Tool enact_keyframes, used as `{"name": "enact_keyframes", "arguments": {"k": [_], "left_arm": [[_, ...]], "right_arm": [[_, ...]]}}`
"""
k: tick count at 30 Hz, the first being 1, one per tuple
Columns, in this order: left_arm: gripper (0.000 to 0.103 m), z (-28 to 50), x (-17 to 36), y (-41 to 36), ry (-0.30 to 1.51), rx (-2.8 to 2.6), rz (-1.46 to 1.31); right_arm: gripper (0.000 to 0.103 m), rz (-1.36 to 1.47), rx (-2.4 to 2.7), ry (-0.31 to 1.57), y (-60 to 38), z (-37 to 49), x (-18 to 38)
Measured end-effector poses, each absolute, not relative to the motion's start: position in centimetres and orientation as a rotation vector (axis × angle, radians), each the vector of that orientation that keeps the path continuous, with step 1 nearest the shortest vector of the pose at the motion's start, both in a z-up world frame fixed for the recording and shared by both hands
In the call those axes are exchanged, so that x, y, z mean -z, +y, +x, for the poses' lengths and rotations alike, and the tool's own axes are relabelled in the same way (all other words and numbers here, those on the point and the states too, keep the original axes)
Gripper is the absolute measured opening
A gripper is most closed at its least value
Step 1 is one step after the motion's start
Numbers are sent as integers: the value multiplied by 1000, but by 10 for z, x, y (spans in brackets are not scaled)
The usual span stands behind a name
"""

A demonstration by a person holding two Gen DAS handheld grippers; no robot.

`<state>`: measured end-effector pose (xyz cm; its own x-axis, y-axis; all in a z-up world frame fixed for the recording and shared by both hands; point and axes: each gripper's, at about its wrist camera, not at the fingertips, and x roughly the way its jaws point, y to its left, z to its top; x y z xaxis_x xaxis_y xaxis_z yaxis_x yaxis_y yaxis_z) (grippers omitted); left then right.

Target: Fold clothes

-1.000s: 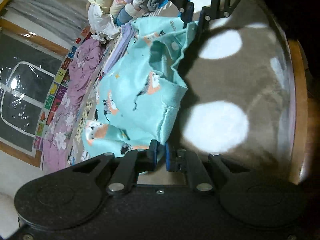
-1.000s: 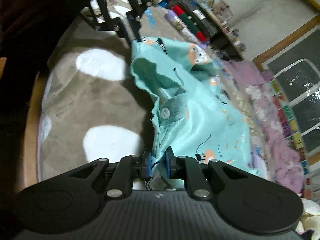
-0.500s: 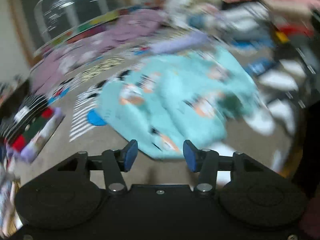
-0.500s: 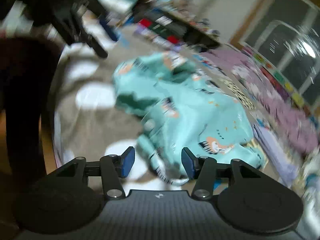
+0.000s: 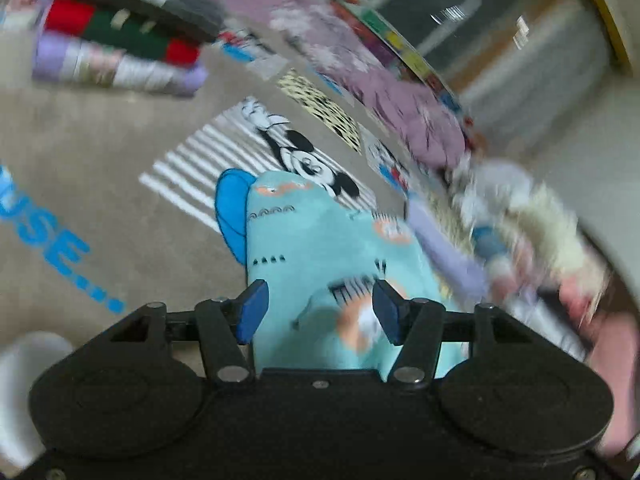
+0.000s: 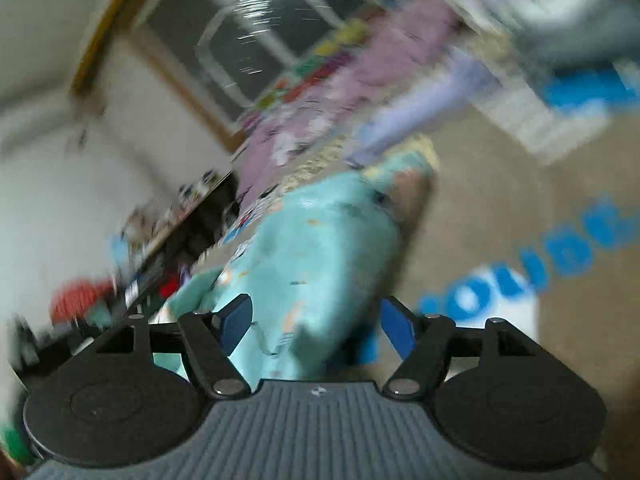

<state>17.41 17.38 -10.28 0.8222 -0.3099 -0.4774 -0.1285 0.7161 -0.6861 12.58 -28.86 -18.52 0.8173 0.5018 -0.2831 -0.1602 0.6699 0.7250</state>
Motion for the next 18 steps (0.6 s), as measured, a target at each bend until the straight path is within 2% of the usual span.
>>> {"name": "enact_keyframes", "arguments": {"k": [3,8,16,17,18], "left_arm": [[57,201,117,179,661,89,-832],[57,242,135,191,707,38,-892],[57,281,144,202,680,52,-926],[55,283,144,202,677,58,-923],[48,284,145,201,673,63,-919]], "right_arm": [[72,864,-391,477,-301,135,202],[81,827,-430,458,-294,143,207],[82,855,-470,435,-301,144,207],[82,860,-475,431,-302,143,208],[82,865,-479,428,-302,143,208]]}}
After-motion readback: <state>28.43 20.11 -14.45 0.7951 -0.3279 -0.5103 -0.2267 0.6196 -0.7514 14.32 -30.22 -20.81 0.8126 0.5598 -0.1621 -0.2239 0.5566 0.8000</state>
